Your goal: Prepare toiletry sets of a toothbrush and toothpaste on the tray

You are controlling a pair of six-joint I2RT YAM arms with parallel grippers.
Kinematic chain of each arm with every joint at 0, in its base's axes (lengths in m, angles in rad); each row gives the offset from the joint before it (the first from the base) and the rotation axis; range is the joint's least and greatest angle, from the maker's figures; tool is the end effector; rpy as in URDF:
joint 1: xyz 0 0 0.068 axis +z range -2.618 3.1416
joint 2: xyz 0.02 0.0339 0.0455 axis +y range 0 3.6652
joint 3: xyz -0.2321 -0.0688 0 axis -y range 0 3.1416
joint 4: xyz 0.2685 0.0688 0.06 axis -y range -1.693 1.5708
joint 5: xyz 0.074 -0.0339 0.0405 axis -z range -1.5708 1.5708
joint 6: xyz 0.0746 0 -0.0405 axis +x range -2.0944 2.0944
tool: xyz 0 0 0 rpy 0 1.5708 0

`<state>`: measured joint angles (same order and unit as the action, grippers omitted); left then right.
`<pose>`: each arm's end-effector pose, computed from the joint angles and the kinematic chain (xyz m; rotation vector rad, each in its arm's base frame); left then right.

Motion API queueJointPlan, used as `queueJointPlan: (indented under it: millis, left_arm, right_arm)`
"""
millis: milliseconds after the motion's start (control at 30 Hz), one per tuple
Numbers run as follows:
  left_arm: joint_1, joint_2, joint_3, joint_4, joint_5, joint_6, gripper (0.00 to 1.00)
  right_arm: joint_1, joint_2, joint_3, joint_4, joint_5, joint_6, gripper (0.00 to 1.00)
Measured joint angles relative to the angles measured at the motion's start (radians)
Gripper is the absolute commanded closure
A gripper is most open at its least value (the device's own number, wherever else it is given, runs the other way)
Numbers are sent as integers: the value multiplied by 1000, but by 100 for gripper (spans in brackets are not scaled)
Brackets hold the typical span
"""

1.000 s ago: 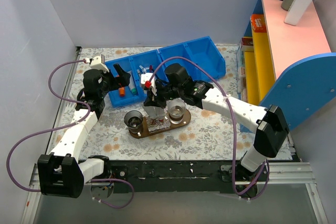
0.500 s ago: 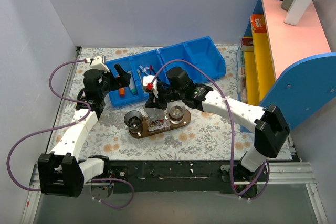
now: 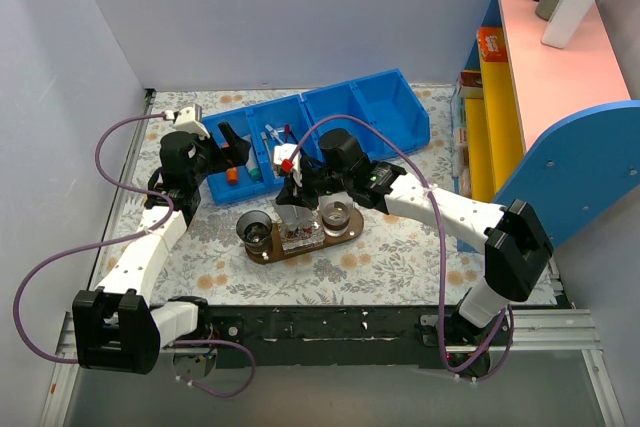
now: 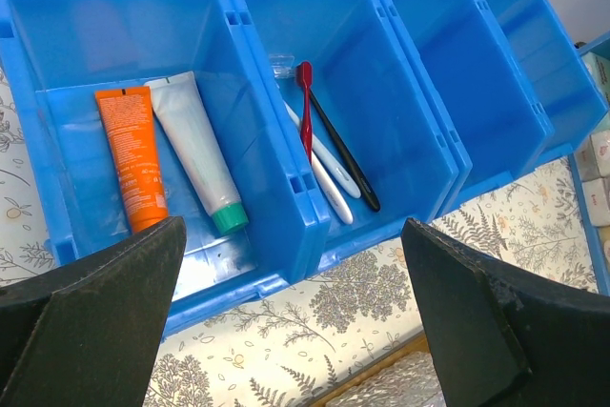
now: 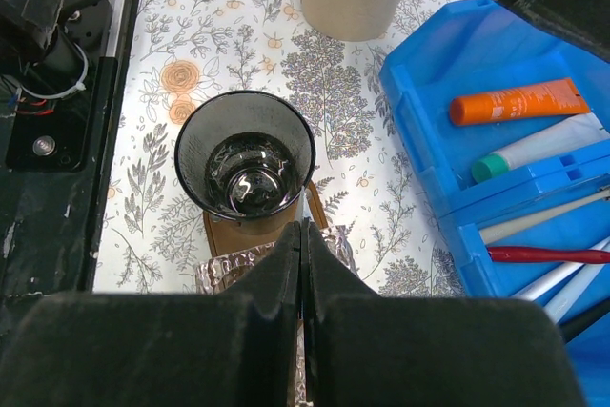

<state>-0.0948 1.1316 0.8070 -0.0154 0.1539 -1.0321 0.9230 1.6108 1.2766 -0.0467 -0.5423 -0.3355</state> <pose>0.3316 -0.0430 0.2455 -0.8102 1.8429 -0.8901 0.2291 0.3666 0.2628 -1.4595 1.3750 0.9105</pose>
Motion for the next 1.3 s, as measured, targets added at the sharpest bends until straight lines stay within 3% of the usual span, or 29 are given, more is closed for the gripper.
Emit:
queueJointPlan:
  millis: [433, 667, 867, 933, 967, 1067, 1300]
  left_arm:
    - [0, 6, 0, 0, 5, 0, 2]
    - [0, 6, 0, 0, 10, 0, 2]
    - [0, 6, 0, 0, 13, 0, 2]
    - [0, 6, 0, 0, 13, 0, 2]
    - [0, 6, 0, 0, 13, 0, 2]
    - [0, 6, 0, 0, 15, 0, 2]
    - [0, 6, 0, 0, 16, 4, 2]
  right_arm:
    - [0, -1, -15, 13, 0, 2, 97]
    - [0, -1, -15, 17, 0, 14, 75]
    - [0, -6, -15, 24, 0, 19, 66]
    - [0, -10, -15, 27, 0, 18, 56]
    - [0, -10, -15, 28, 1, 20, 45]
    - [0, -12, -15, 29, 2, 24, 25]
    - [-1, -21, -15, 41, 3, 26, 22]
